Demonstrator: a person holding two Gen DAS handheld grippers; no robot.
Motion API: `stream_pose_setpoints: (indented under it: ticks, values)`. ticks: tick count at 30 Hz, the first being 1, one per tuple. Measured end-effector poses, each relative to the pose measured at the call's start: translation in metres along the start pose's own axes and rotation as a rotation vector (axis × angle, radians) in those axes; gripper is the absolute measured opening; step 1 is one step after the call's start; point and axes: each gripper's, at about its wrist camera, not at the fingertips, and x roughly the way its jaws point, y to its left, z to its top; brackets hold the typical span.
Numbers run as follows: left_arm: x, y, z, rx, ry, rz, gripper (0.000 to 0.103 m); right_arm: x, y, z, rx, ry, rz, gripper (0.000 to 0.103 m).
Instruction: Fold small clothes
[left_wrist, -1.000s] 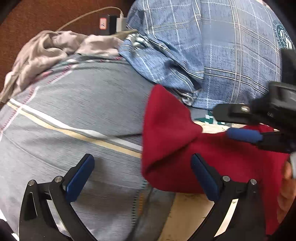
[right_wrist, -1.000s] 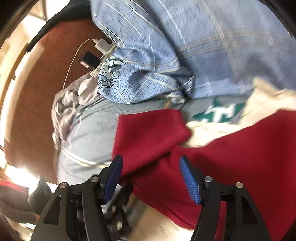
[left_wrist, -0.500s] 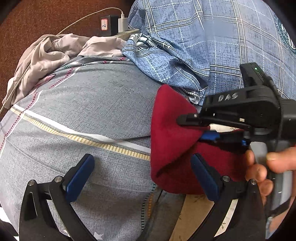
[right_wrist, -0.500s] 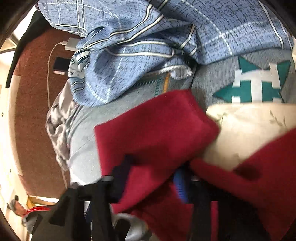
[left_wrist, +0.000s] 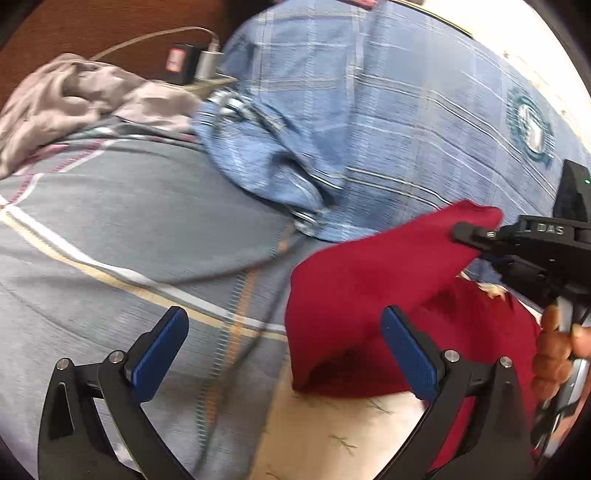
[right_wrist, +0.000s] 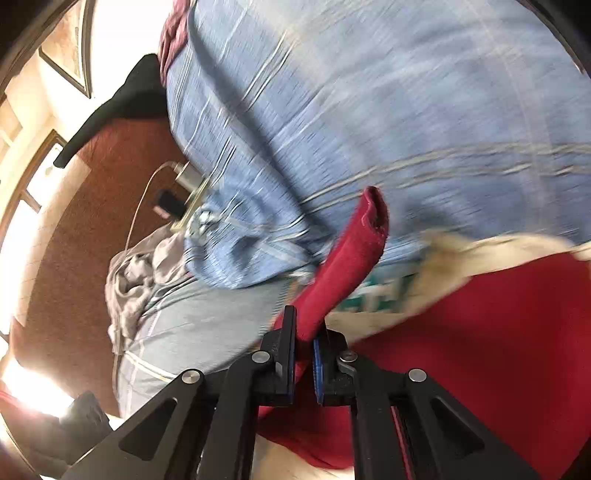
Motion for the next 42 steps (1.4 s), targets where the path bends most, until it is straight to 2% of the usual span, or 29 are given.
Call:
stream_pose_setpoints:
  ticks: [4,12,15,20,24,27,31,32,35,36,38,40,42]
  values:
    - [0.006,-0.011,-0.002,0.012,0.023,-0.043,0.103,-0.05,-0.029,0.0,0.012,-0.06,-0.076,0.006]
    - [0.011,-0.023,-0.01,0.032,0.038,-0.043,0.103,-0.15,-0.085,-0.003,0.028,-0.185,-0.205,0.006]
    - [0.015,-0.033,-0.015,0.055,0.05,-0.065,0.103,-0.18,-0.101,-0.009,0.018,-0.228,-0.289,0.006]
    - [0.017,-0.058,-0.025,0.116,0.068,-0.132,0.103,-0.2,-0.138,-0.026,0.023,-0.208,-0.445,0.006]
    - [0.019,-0.078,-0.034,0.175,0.078,-0.174,0.103,-0.201,-0.169,-0.042,0.073,-0.165,-0.53,0.006]
    - [0.03,-0.09,-0.04,0.222,0.107,-0.149,0.103,-0.197,-0.183,-0.054,0.108,-0.132,-0.57,0.006]
    - [0.049,-0.092,-0.046,0.242,0.133,-0.06,0.103,-0.193,-0.194,-0.066,0.135,-0.09,-0.627,0.006]
    - [0.053,-0.09,-0.047,0.233,0.146,-0.049,0.103,-0.193,-0.197,-0.069,0.144,-0.083,-0.634,0.008]
    - [0.056,-0.085,-0.048,0.208,0.156,-0.048,0.103,-0.201,-0.204,-0.076,0.21,-0.071,-0.676,0.03]
    - [0.055,-0.085,-0.048,0.206,0.156,-0.046,0.103,-0.209,-0.201,-0.078,0.224,-0.09,-0.704,0.036]
    - [0.055,-0.084,-0.048,0.203,0.158,-0.044,0.103,-0.223,-0.184,-0.077,0.198,-0.156,-0.725,0.042]
    - [0.056,-0.084,-0.048,0.197,0.161,-0.043,0.103,-0.23,-0.163,-0.071,0.139,-0.208,-0.691,0.043]
    - [0.056,-0.084,-0.049,0.197,0.16,-0.041,0.103,-0.214,-0.132,-0.058,0.028,-0.193,-0.577,0.052]
